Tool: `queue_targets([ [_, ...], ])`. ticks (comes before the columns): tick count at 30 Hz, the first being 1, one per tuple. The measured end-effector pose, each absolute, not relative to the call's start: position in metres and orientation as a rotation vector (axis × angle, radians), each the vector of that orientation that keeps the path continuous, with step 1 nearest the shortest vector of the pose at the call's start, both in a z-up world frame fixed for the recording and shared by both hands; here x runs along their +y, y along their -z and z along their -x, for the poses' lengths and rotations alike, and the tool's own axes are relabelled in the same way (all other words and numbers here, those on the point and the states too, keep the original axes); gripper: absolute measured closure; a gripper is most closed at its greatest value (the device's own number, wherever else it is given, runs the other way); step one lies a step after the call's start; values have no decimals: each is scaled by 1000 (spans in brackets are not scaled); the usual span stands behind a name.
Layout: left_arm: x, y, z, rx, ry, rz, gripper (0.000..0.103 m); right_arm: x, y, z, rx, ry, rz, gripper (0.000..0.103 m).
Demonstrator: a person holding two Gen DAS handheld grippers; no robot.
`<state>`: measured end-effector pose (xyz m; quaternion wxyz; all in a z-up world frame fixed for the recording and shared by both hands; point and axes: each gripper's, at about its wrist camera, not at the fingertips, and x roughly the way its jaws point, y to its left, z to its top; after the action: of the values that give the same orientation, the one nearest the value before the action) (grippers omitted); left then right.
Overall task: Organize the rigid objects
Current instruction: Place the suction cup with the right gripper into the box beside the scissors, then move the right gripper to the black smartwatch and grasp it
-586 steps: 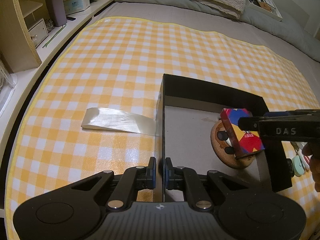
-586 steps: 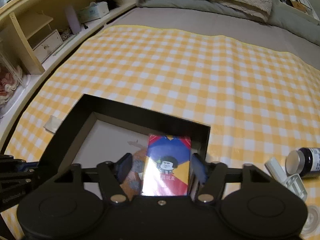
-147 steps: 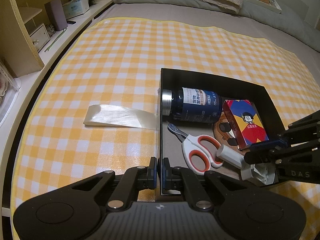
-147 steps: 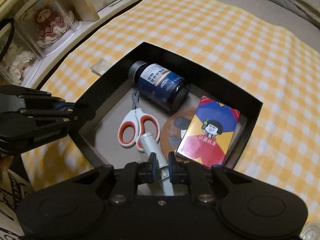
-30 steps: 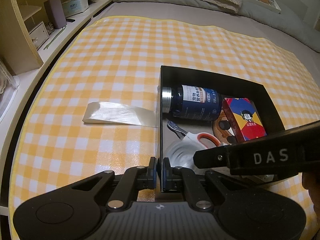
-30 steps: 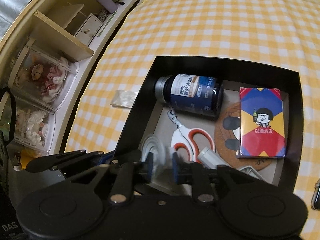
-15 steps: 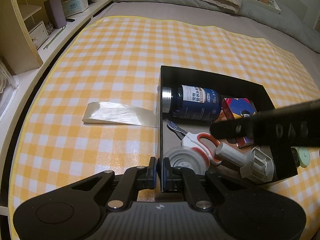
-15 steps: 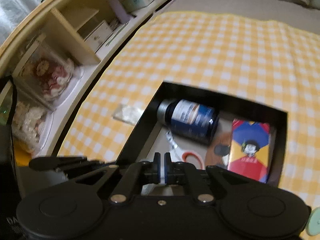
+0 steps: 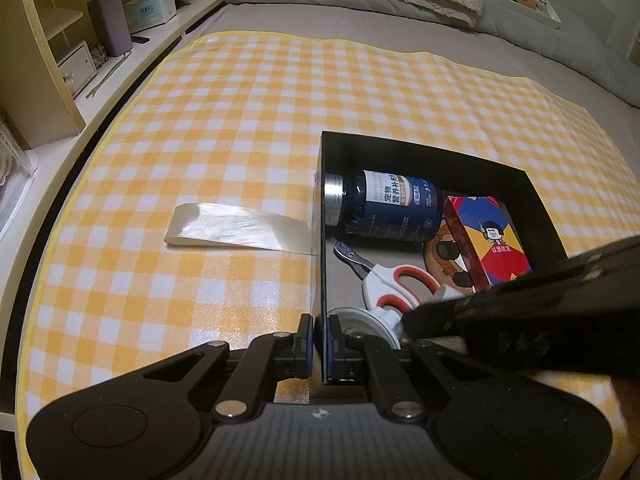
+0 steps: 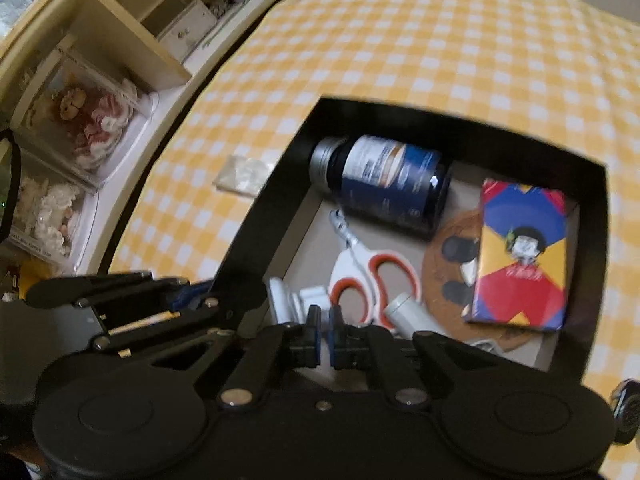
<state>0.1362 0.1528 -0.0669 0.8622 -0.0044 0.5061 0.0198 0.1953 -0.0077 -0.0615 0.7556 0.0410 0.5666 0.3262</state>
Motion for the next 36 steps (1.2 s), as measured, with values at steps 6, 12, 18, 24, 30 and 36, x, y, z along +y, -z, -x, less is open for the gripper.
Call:
queue_targets([
  [6,153,67,-137,1062,-40,14,95,-26,49,-202,1224,-691,-163,98],
  [12,153,67,-137,1062,-41,13,96,-41,36,-200,1183,-698,-190,78],
  [18,153,67,-136,1061,-45,12,96,-61,16,-192,1090,-692,-161,32],
  [24,152,66,-134,1054,-48,5,97,-86,2,-181,1008,-668,-125,9],
  [30,150,63,-132,1047,-54,0,97,-122,-14,-164,859,-517,-17,0],
  [36,149,62,-130,1043,-62,-1,97,-167,-10,-156,836,-362,-4,0],
])
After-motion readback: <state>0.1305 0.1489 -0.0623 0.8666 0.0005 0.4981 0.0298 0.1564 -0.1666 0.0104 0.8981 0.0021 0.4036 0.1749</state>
